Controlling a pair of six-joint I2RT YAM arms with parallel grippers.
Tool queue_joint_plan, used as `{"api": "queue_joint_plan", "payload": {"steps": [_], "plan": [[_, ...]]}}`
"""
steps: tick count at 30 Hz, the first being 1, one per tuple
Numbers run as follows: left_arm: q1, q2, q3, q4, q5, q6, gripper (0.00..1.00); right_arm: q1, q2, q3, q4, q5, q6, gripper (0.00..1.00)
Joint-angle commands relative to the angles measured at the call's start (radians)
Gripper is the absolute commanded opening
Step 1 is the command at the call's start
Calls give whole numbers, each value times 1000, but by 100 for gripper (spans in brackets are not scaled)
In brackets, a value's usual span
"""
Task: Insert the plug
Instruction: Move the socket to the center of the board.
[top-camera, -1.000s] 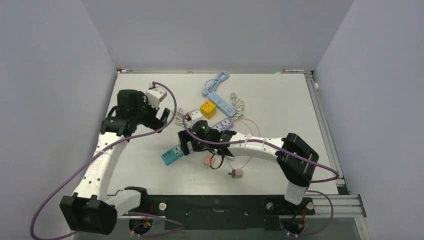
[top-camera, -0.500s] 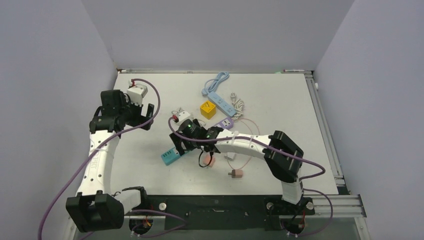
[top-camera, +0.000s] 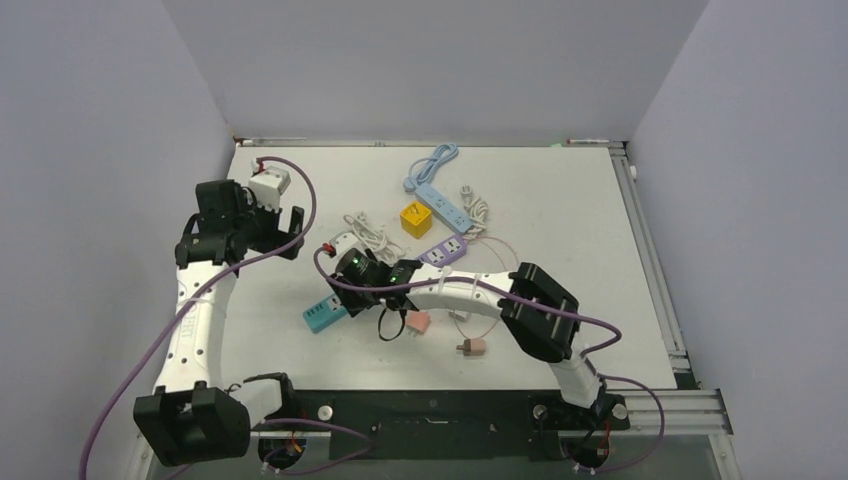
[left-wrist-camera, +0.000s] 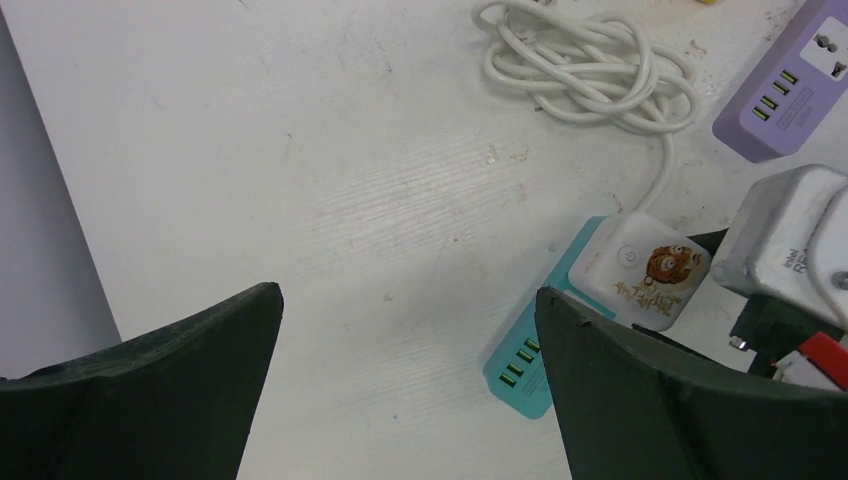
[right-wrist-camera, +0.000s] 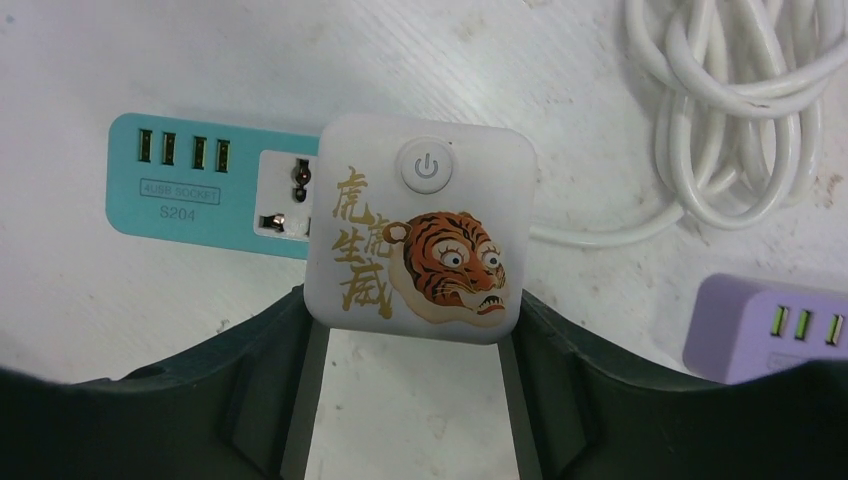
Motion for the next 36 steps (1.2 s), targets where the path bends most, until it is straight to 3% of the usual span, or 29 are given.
{"api": "queue_joint_plan", "payload": {"steps": [1, 5, 10, 16, 19, 24, 26, 32, 36], "plan": [[30, -30, 15, 28, 24, 0, 96, 13, 78, 117, 61, -23, -14, 51], [55, -26, 10, 30, 24, 11, 96, 12, 157, 218, 60, -50, -31, 55], [86, -5, 19, 37, 34, 15, 96, 11, 184, 295, 41, -75, -51, 78], [108, 42, 42, 45, 55, 15, 96, -50, 3, 184, 52, -84, -41, 100], [107, 59, 55, 37, 79, 12, 96, -144, -149, 31, 91, -99, 7, 95], [70, 93, 97, -30, 106, 19, 96, -324, -324, -208, 104, -86, 62, 95], [22, 89, 96, -42, 89, 21, 96, -392, -354, -283, 107, -55, 61, 98], [-187, 87, 98, -58, 2, -17, 96, -533, -343, -356, 152, 53, 23, 87], [-242, 111, 111, -75, -29, -13, 96, -577, -339, -360, 175, 4, 39, 83]]}}
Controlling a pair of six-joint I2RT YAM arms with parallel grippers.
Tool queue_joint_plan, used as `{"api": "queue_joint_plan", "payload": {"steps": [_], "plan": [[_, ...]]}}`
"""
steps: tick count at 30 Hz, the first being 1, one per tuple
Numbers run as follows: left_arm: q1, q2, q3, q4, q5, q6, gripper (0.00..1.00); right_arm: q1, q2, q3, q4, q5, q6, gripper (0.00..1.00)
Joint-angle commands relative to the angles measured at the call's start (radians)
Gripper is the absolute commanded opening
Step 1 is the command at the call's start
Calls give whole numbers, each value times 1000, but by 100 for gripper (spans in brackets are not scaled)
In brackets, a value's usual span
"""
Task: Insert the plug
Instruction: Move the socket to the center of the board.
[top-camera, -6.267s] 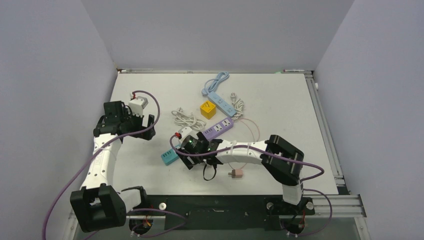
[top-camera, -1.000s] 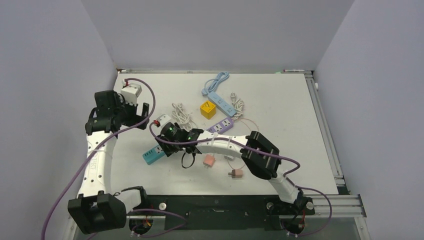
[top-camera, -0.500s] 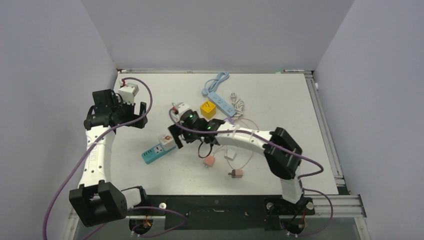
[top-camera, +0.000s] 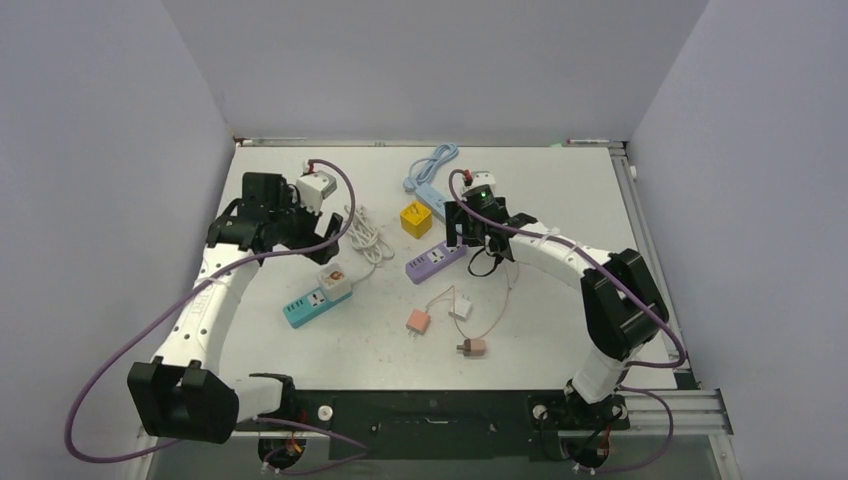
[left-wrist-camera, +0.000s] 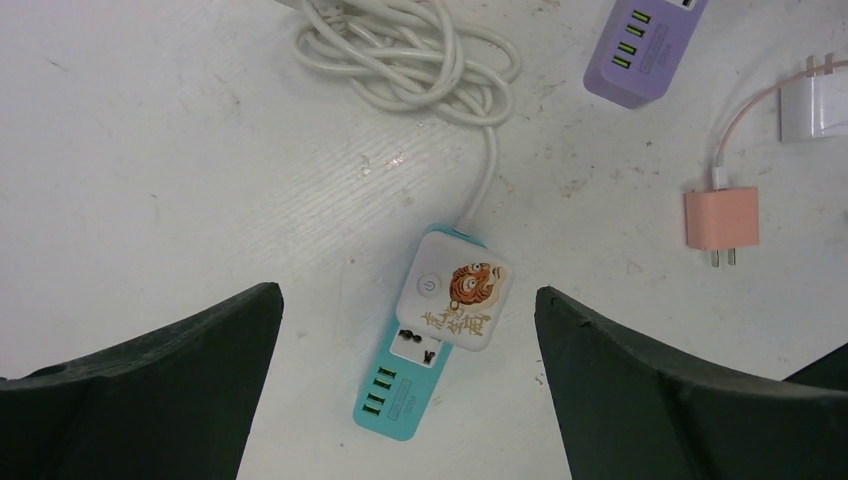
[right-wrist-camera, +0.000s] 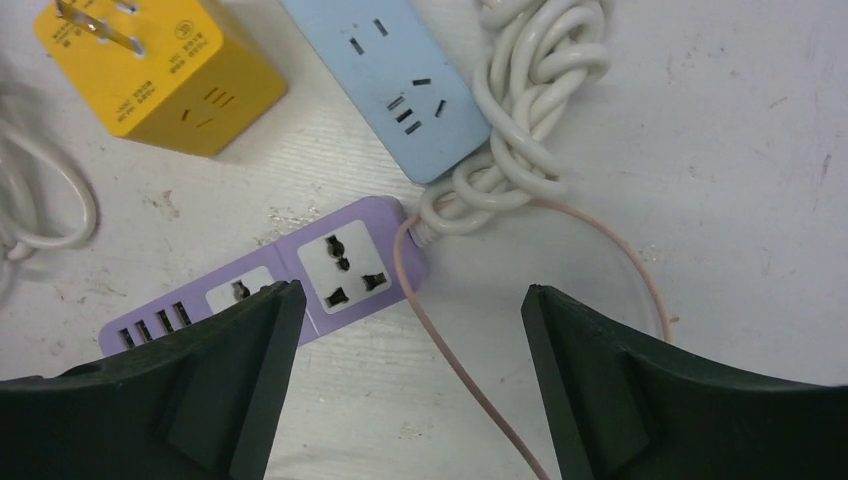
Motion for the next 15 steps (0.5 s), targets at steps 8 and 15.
{"api": "queue_joint_plan", "payload": {"steps": [8, 15], "plan": [[-131, 27, 4, 65, -60, -27, 96, -35, 32, -30, 160, -110, 33, 82], [-322, 161, 46, 135, -90, -1, 96, -78, 11, -13, 183, -97, 100, 76]]}}
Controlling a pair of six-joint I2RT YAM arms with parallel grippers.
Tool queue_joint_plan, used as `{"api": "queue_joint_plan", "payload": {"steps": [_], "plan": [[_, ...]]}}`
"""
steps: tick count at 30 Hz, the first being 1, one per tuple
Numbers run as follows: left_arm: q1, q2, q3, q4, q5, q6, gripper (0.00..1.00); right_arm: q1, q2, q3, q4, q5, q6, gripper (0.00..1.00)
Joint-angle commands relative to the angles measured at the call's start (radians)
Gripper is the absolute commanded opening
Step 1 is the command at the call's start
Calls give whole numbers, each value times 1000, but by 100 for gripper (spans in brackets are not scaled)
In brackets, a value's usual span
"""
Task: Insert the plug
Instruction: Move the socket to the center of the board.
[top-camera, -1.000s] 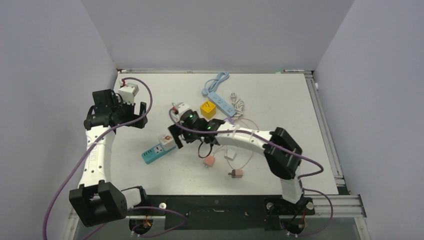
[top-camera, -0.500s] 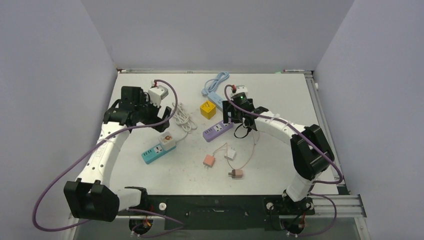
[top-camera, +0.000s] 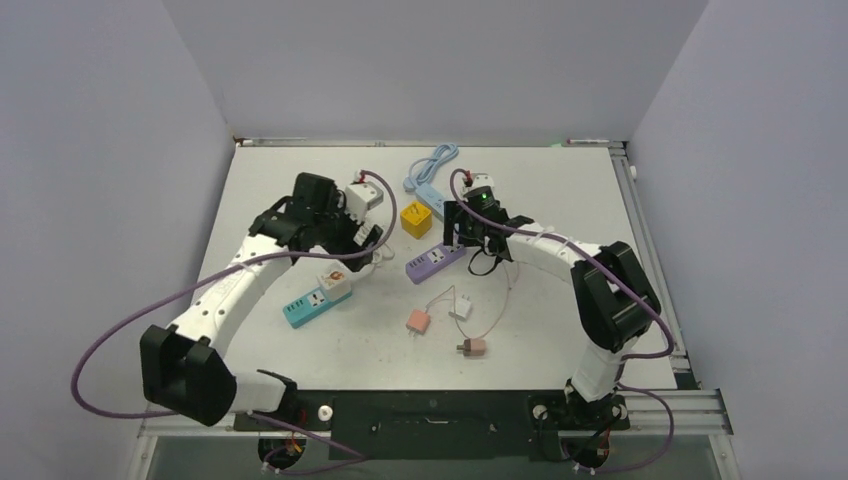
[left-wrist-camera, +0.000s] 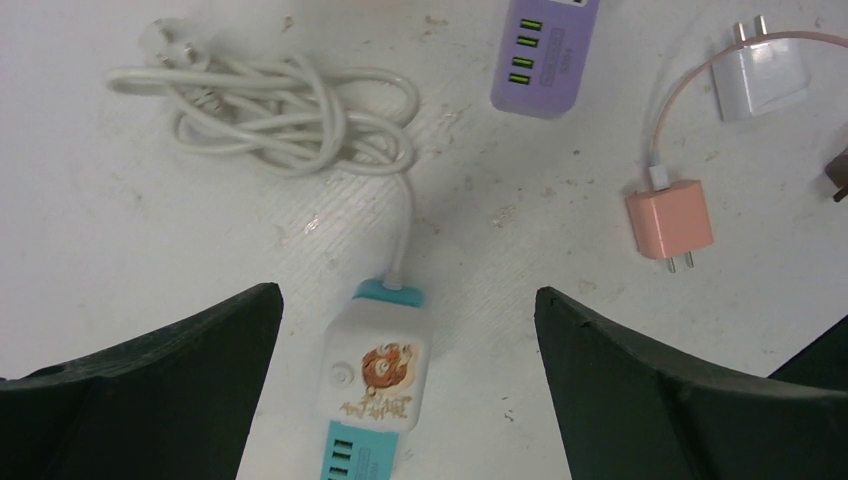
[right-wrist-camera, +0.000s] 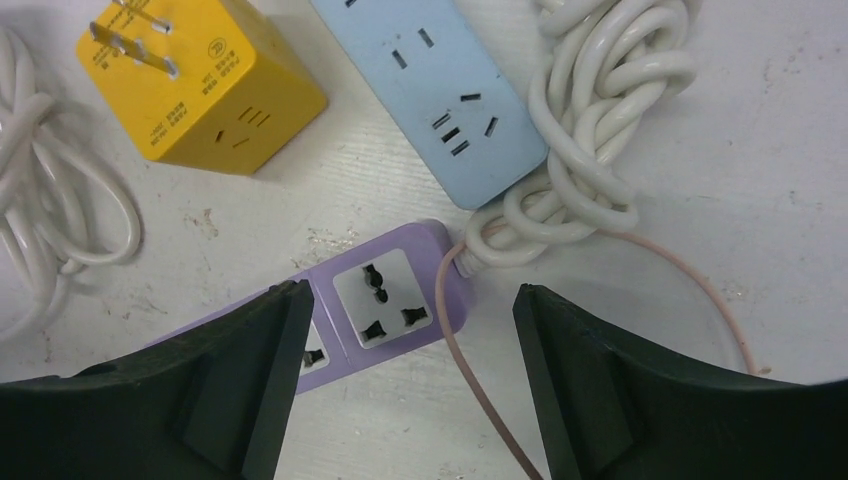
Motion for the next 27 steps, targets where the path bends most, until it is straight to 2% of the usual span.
{"api": "queue_joint_plan", "payload": {"steps": [1, 4, 6, 7, 12, 17, 23, 27], "plan": [[-125, 129, 77, 78, -27, 15, 96, -58, -71, 17, 61, -8, 60, 76], [-178, 275, 159, 96, -17, 6, 96, -81, -111, 26, 15, -18, 67, 72], [-208, 350, 200, 120, -13, 8, 96, -81, -140, 1, -12, -24, 67, 62], [-220, 378, 214, 134, -8, 8, 96, -81, -160, -23, -18, -24, 72, 60], [-267, 467, 240, 194, 8, 17, 96, -79, -315, -179, -16, -65, 102, 62], [-303, 525, 246, 231, 9, 21, 96, -79, -445, -248, -51, -72, 105, 60], [-315, 580, 223, 301, -28, 57, 96, -80, -445, -266, -84, -76, 91, 50], [-315, 609, 224, 331, -62, 92, 96, -80, -415, -247, -109, -94, 65, 53]]}}
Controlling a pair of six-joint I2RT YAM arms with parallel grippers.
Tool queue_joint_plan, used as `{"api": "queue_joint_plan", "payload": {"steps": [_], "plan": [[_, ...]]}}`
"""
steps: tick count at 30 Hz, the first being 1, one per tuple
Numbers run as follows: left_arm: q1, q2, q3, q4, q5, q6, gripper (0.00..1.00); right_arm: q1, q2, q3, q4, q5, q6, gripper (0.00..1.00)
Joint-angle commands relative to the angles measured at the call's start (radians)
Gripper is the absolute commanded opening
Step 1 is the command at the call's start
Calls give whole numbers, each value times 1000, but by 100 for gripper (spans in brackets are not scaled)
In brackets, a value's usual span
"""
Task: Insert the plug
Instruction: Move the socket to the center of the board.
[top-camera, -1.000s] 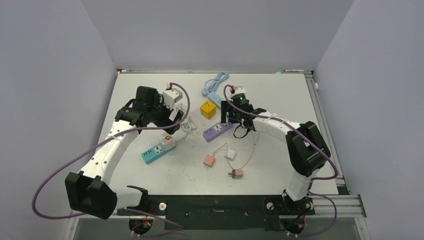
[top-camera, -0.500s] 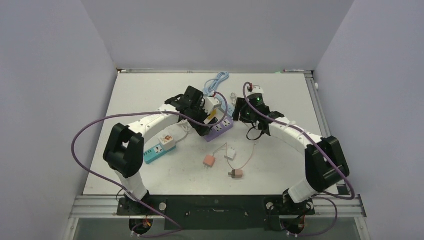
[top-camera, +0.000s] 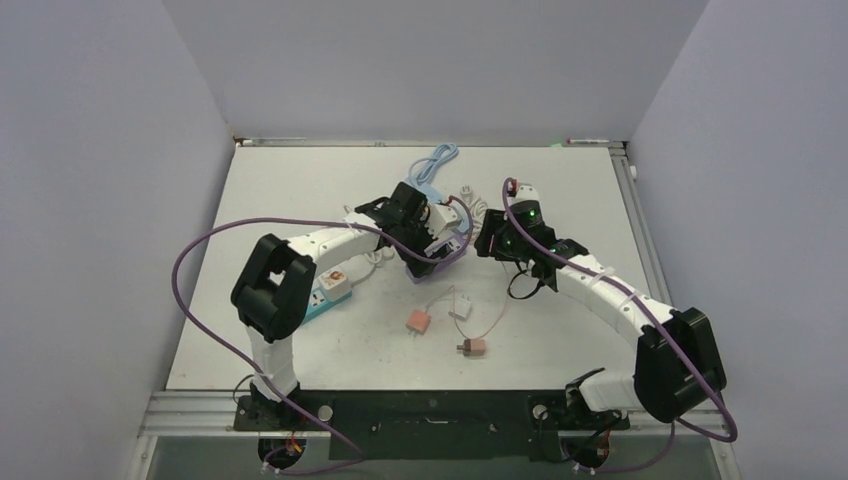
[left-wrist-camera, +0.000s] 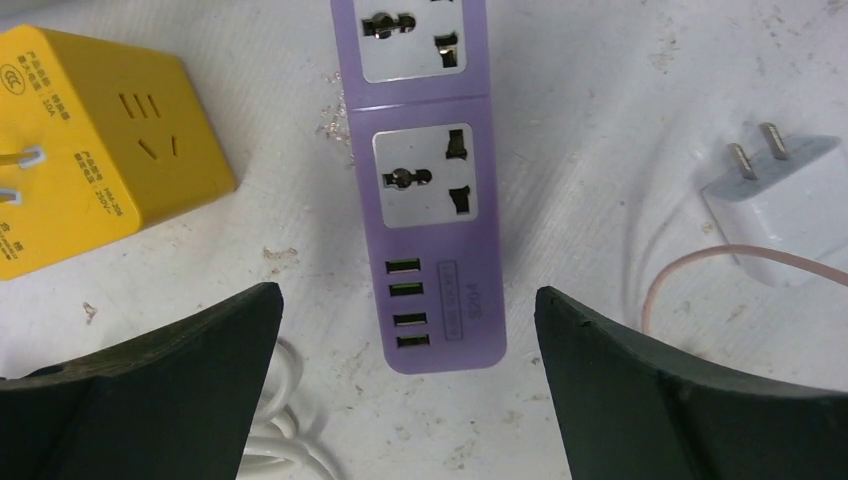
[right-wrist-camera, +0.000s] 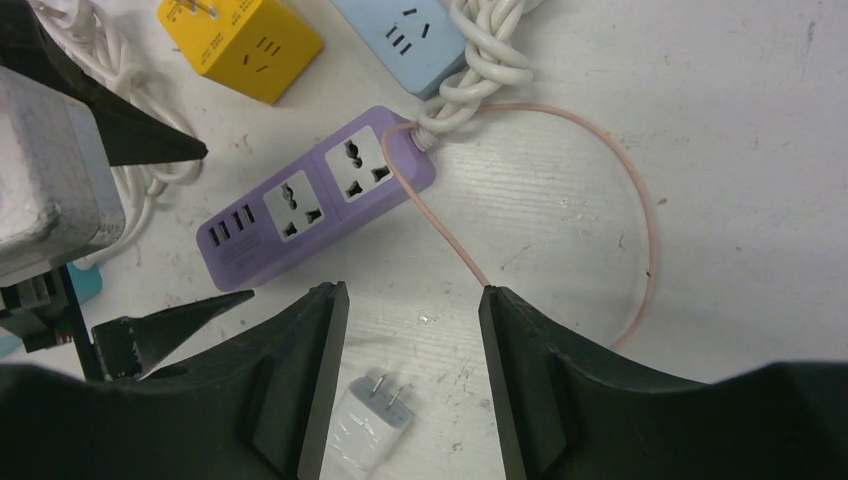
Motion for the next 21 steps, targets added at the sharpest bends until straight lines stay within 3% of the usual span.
{"api": "queue_joint_plan", "payload": {"steps": [1, 8, 10, 15, 21], "plan": [[1, 31, 28, 86, -48, 51, 96, 2, 25, 15, -28, -9, -29, 53], [1, 51, 20, 103, -50, 79, 97, 2, 51, 22, -30, 5, -48, 49], [5, 42, 3, 118, -47, 78, 87, 4, 71, 15, -23, -4, -45, 43], [7, 11, -51, 119, -43, 105, 67, 5, 99, -3, -16, 0, -46, 15], [8, -12, -115, 109, -73, 142, 49, 4, 53, 0, -48, 74, -43, 5]]}}
